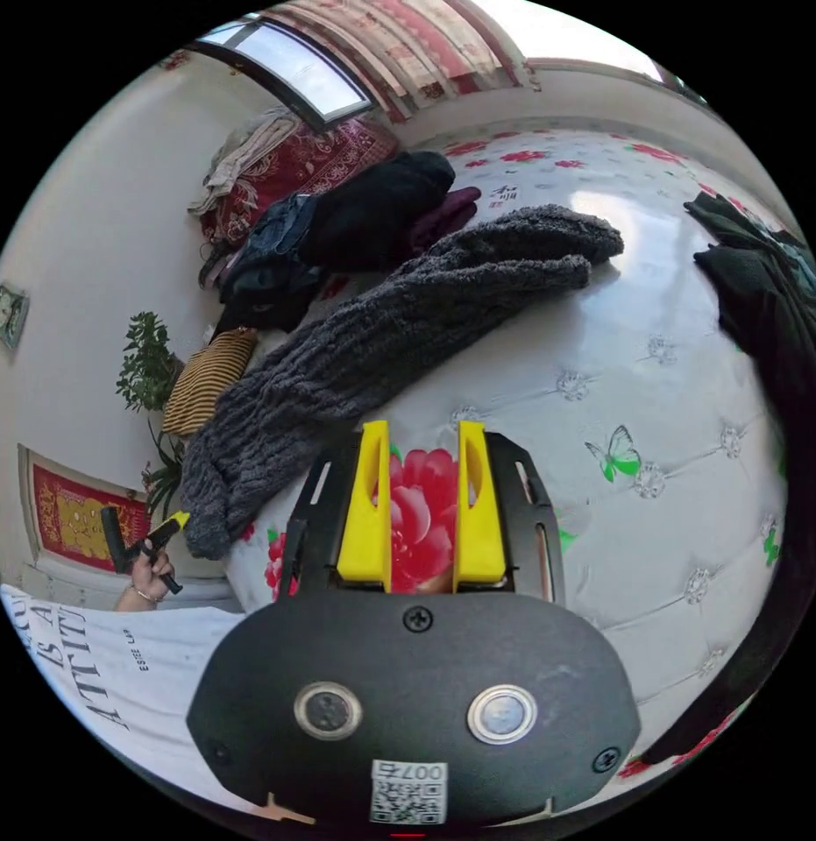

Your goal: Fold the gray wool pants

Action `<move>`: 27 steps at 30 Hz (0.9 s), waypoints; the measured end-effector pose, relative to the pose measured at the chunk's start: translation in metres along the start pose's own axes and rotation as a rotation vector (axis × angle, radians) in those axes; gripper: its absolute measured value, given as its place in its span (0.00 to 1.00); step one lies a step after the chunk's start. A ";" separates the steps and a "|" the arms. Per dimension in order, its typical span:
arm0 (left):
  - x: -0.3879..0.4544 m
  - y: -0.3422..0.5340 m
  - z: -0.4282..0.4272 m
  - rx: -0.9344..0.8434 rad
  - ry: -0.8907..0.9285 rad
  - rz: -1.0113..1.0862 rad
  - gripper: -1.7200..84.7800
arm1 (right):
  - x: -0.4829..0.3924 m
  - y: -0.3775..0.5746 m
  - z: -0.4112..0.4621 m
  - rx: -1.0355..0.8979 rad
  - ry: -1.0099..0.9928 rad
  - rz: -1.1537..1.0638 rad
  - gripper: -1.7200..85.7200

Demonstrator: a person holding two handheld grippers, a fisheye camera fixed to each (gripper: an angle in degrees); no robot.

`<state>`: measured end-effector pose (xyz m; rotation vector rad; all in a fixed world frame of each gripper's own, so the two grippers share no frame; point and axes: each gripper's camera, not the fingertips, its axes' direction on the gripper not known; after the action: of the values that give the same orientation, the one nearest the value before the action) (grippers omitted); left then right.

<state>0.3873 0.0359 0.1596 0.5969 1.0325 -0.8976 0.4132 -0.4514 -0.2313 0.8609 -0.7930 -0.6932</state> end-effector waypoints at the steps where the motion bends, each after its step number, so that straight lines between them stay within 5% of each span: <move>1: 0.006 -0.014 0.025 -0.074 -0.072 0.023 0.19 | 0.008 -0.025 0.003 0.004 -0.005 0.015 0.11; 3: 0.010 -0.028 0.066 -0.188 -0.151 0.091 0.17 | 0.019 -0.059 0.012 0.006 -0.025 0.046 0.11; 7: -0.018 -0.061 0.050 -0.214 0.028 -0.046 0.09 | 0.039 -0.120 0.054 -0.039 -0.105 0.140 0.11; 15: -0.049 -0.124 -0.140 0.231 0.587 0.013 0.08 | 0.055 -0.187 0.063 0.107 -0.404 0.428 0.05; 22: -0.047 -0.132 -0.270 0.523 0.726 0.191 0.08 | 0.004 -0.126 -0.256 0.558 -0.436 0.033 0.03; 27: 0.004 -0.107 -0.241 0.194 0.560 0.464 0.10 | -0.074 -0.025 -0.450 0.609 -0.081 -0.119 0.05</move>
<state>0.1837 0.1678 0.0549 1.2408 1.2348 -0.4225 0.7406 -0.2322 -0.4621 1.4457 -1.0546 -0.5982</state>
